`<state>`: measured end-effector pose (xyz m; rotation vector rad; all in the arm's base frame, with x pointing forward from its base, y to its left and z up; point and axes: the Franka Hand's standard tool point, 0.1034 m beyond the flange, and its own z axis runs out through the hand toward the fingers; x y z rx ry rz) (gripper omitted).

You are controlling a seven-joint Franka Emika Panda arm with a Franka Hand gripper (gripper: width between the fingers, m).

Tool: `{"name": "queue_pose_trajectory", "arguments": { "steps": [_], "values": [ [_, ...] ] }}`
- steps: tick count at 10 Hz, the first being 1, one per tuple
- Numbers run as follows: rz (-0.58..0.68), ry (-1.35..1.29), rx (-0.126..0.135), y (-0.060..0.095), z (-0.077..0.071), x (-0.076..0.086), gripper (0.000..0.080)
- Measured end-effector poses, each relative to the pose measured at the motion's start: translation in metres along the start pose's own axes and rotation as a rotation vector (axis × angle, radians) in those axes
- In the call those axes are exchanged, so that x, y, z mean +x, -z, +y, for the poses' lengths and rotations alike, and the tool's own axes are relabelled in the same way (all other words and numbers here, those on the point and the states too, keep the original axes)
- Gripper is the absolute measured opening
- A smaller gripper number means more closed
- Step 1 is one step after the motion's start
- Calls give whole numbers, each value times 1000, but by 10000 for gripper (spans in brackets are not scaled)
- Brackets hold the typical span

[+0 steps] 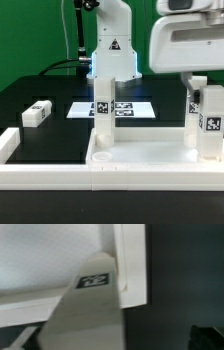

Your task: Assemble desk

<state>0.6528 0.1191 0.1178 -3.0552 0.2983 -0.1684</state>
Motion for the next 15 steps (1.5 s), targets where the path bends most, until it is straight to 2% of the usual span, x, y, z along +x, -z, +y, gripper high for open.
{"name": "queue_pose_trajectory", "arguments": {
  "steps": [1,2,3,5,8,10,11,13,14,15],
  "values": [
    [0,-18,-2,-1,2,1,649],
    [0,-32,-2,-1,2,1,536],
    [0,-87,-3,-1,3,1,318],
    [0,-245,-13,-1,10,2,303],
    [-83,-803,-52,-3,12,-3,293],
    [-130,-1183,-4,-4,10,-1,293],
    [-138,-1269,2,-3,12,1,293],
    [-135,-1276,0,-4,11,0,293],
    [-129,-1190,-4,-4,11,0,363],
    [-113,-998,-19,-6,11,-2,363]
  ]
}}
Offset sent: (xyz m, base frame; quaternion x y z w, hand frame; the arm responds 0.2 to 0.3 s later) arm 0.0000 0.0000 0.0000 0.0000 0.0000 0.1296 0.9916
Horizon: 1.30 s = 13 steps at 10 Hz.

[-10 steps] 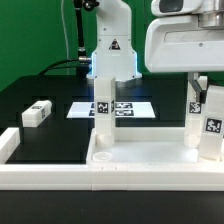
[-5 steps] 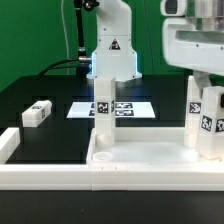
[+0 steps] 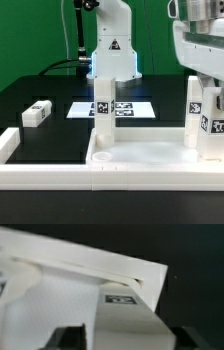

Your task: Assemble desk

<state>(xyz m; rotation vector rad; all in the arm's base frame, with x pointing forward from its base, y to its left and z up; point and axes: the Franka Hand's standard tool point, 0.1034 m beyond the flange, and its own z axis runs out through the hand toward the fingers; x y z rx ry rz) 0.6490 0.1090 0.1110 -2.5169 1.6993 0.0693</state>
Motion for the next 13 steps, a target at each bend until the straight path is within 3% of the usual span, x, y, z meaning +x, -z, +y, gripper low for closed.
{"name": "queue_pose_trajectory", "arguments": {
  "steps": [1,2,3,6,8,9,10,11,13],
  "values": [
    [-1,197,6,0,-1,0,521],
    [-11,428,3,-1,1,1,614],
    [0,481,11,-2,1,0,614],
    [19,727,-9,-2,4,6,647],
    [43,1160,-35,1,1,8,649],
    [46,1214,-36,3,-1,3,649],
    [46,1171,-38,2,0,5,591],
    [47,1169,-39,2,0,6,591],
    [48,1064,-37,2,1,6,289]
  ]
}}
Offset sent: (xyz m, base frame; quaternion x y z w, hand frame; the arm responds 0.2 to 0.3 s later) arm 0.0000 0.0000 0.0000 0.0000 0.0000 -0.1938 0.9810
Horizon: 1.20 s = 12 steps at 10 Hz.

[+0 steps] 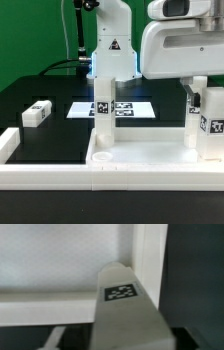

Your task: Assemble desk

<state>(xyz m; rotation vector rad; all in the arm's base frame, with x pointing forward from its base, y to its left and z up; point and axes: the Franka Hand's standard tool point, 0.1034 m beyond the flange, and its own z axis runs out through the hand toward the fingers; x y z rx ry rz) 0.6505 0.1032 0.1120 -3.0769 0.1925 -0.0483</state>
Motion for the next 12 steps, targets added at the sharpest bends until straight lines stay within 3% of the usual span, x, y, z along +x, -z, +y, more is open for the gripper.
{"name": "queue_pose_trajectory", "arguments": {
  "steps": [3,4,5,7,9,12],
  "values": [
    [0,-244,-3,0,-1,0,288],
    [6,-393,-22,0,-3,-1,288],
    [6,-593,-24,0,-3,-1,288],
    [9,-943,-17,-1,-2,1,288],
    [11,-1296,11,-2,-2,1,291],
    [15,-1413,12,-2,-4,0,300]
  ]
}}
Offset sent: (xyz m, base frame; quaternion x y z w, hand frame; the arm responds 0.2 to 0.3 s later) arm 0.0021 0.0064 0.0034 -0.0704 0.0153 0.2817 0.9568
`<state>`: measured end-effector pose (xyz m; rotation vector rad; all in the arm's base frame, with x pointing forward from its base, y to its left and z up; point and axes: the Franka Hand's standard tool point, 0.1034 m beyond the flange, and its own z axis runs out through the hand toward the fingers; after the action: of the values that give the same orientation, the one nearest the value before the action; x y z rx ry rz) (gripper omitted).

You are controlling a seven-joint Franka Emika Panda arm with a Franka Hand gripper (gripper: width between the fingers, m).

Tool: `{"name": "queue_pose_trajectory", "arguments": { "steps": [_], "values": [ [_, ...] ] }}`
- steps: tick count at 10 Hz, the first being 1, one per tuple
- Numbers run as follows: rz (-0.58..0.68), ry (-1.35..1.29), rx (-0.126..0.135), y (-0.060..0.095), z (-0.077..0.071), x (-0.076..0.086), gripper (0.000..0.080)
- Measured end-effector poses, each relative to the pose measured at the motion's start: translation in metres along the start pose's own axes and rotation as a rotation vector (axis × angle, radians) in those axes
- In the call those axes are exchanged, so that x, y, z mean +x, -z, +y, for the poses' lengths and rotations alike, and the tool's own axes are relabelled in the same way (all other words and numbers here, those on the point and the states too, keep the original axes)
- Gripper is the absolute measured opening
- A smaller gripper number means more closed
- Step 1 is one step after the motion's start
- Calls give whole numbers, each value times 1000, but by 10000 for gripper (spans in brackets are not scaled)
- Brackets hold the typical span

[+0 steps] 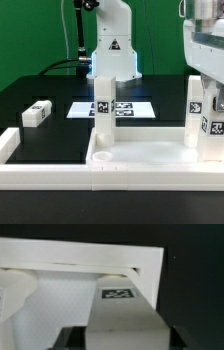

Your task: Assemble desk

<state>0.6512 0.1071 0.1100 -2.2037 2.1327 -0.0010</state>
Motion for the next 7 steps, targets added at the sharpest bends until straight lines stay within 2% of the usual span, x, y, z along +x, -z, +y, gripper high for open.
{"name": "queue_pose_trajectory", "arguments": {
  "steps": [1,2,3,5,7],
  "values": [
    [0,22,1,0,0,0,300],
    [9,107,1,0,-1,2,531],
    [19,355,1,3,-2,3,624],
    [13,666,0,3,-2,-1,642],
    [15,801,-1,2,-2,1,648]
  ]
}}
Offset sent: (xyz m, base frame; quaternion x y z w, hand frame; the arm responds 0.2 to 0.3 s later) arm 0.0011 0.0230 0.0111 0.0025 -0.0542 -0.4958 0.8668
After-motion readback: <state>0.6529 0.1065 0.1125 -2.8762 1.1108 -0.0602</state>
